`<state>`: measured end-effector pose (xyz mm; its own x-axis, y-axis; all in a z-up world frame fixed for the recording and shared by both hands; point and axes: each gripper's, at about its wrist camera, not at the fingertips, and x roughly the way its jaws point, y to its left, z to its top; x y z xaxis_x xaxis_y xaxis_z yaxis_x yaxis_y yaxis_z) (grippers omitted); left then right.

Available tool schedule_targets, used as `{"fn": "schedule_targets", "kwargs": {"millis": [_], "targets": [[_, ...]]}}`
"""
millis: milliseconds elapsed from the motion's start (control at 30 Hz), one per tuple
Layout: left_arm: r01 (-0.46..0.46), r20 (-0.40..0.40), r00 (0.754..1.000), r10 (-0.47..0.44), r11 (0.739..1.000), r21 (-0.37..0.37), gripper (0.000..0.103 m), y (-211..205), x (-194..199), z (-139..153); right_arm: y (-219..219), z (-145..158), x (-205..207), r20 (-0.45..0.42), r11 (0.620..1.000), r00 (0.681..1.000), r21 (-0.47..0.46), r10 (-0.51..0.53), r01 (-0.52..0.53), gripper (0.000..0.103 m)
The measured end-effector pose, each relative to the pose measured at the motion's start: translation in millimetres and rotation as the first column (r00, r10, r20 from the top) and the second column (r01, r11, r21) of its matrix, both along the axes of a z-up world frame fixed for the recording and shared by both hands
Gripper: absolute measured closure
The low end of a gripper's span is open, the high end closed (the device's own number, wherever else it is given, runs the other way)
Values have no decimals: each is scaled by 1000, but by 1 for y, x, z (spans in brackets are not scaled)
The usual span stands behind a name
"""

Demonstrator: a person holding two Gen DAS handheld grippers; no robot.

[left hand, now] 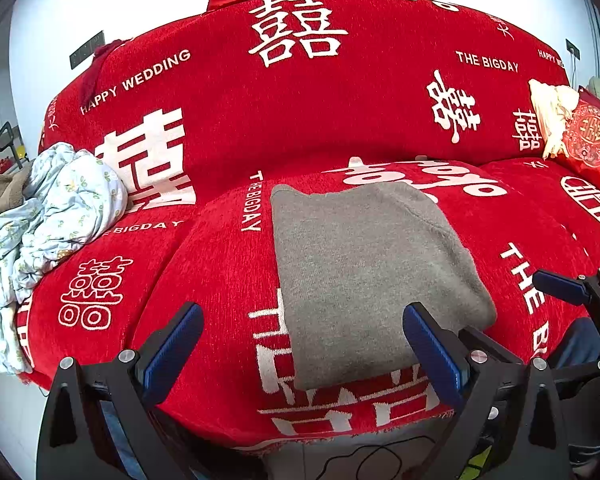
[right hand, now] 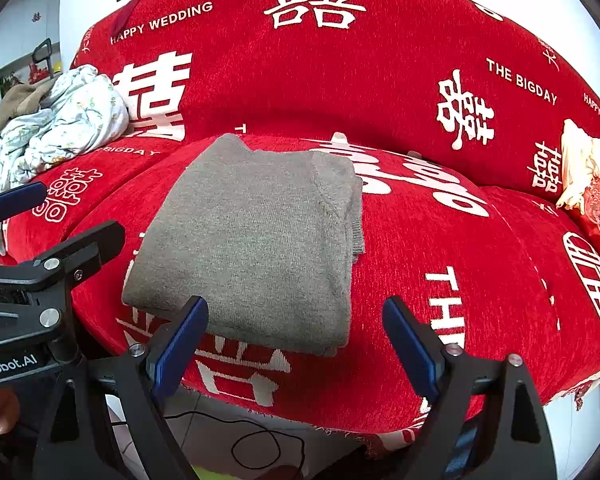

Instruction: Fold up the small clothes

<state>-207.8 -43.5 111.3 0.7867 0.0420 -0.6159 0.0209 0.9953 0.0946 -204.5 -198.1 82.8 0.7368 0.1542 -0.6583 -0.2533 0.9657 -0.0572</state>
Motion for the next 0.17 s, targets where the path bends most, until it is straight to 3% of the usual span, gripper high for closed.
{"fn": "schedule_targets", "kwargs": {"millis": [167], "targets": [[0, -1, 1000, 0, 1000, 1, 2, 1, -1, 0, 1, -2, -1, -5, 1000, 1000, 2, -2, 2, 12]]}}
